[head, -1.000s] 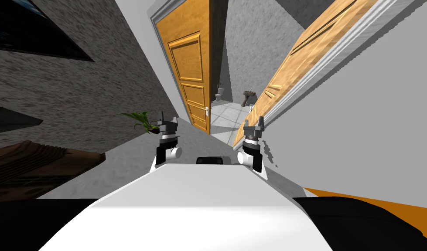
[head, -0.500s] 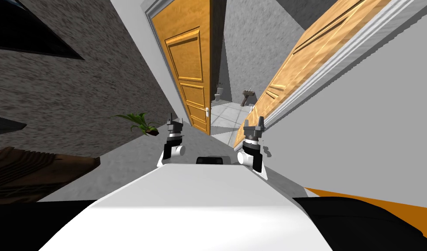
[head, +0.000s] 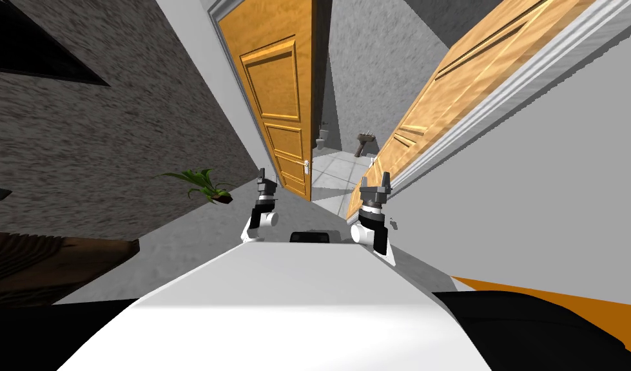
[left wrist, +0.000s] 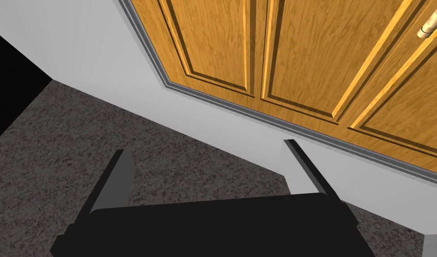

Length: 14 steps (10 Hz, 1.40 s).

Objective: Push the door open

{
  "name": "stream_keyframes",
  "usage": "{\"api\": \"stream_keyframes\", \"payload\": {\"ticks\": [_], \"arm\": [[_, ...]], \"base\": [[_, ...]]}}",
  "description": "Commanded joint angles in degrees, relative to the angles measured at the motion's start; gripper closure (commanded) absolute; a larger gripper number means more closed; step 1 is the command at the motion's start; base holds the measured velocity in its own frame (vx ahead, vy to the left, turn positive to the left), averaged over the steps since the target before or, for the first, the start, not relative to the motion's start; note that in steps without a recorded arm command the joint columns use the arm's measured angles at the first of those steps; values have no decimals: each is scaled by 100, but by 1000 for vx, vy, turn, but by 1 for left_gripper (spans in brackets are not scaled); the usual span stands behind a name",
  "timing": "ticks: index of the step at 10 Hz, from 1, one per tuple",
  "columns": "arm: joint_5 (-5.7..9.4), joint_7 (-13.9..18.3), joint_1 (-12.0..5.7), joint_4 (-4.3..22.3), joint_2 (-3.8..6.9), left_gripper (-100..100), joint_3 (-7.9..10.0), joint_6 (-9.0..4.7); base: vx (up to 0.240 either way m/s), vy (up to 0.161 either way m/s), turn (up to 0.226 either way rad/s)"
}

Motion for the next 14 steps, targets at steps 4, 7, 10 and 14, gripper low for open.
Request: {"api": "stream_keyframes", "payload": {"ticks": [4,7,10,14], "arm": [[22,-3,-456,737,76,-100,-193,-39],[37,-2,-736,1216,115,-100,-300,-50],[54,-1,-1021,1744,151,-100,-409,-61],[79,0,-1459,2445,192,-100,-577,-78]], "base": [[66,61,-43],[56,70,-38],[68,63,-41],[69,79,-52]]}}
